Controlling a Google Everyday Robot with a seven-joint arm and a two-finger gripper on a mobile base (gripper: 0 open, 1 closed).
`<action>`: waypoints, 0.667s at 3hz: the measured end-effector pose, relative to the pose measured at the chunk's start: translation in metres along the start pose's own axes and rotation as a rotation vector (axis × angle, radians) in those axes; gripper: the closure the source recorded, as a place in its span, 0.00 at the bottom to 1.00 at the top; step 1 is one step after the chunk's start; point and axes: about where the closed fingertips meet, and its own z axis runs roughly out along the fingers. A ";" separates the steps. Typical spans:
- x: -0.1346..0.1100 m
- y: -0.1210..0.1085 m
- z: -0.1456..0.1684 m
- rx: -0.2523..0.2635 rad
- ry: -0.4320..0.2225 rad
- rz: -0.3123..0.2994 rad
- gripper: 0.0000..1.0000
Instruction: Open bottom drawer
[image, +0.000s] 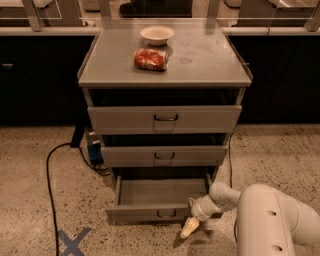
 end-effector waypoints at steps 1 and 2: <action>-0.003 0.001 -0.005 0.000 0.000 0.000 0.00; 0.010 0.033 -0.022 -0.017 -0.042 0.062 0.00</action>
Offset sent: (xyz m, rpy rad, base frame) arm -0.0742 -0.0332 0.0427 0.0957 0.0830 -0.1206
